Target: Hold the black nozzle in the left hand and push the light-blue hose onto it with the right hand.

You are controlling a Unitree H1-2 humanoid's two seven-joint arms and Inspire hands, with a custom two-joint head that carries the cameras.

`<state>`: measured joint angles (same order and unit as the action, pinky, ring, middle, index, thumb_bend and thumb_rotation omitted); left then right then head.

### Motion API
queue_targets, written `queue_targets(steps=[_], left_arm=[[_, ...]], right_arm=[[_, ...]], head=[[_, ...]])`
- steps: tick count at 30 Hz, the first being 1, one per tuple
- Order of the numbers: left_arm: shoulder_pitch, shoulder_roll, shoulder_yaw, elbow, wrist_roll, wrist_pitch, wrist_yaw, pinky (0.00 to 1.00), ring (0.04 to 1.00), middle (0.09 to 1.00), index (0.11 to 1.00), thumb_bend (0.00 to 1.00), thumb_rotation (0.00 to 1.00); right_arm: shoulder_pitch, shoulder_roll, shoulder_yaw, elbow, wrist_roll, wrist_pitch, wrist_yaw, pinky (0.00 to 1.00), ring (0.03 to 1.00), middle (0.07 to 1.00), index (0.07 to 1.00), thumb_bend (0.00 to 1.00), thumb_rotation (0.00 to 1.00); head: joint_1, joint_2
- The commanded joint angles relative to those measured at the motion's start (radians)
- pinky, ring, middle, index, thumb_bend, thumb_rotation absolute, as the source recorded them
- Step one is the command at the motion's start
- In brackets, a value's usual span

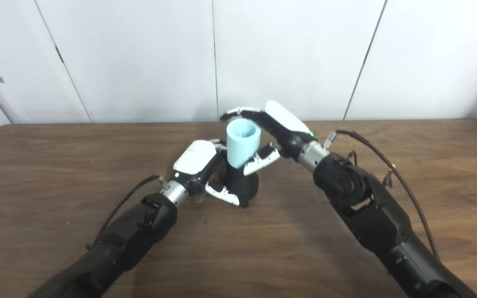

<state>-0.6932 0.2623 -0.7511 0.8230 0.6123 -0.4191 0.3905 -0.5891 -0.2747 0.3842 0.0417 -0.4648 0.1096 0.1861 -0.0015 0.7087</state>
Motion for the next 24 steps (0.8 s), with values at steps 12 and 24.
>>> queue_targets(steps=[12, 24], left_arm=[[0.179, -0.051, -0.084, 0.069, 0.076, 0.007, -0.141, 0.84, 0.670, 0.497, 0.474, 0.53, 0.00], [0.182, -0.055, -0.080, 0.072, 0.067, 0.016, -0.155, 0.85, 0.676, 0.494, 0.477, 0.53, 0.00]], right_arm=[[-0.020, 0.009, -0.070, -0.063, -0.114, 0.016, -0.043, 0.78, 0.988, 1.000, 1.000, 1.00, 0.24], [-0.096, 0.029, -0.114, -0.088, -0.105, -0.014, -0.041, 1.00, 1.000, 1.000, 1.000, 1.00, 0.32]], head=[[-0.003, -0.002], [0.000, 0.000]])
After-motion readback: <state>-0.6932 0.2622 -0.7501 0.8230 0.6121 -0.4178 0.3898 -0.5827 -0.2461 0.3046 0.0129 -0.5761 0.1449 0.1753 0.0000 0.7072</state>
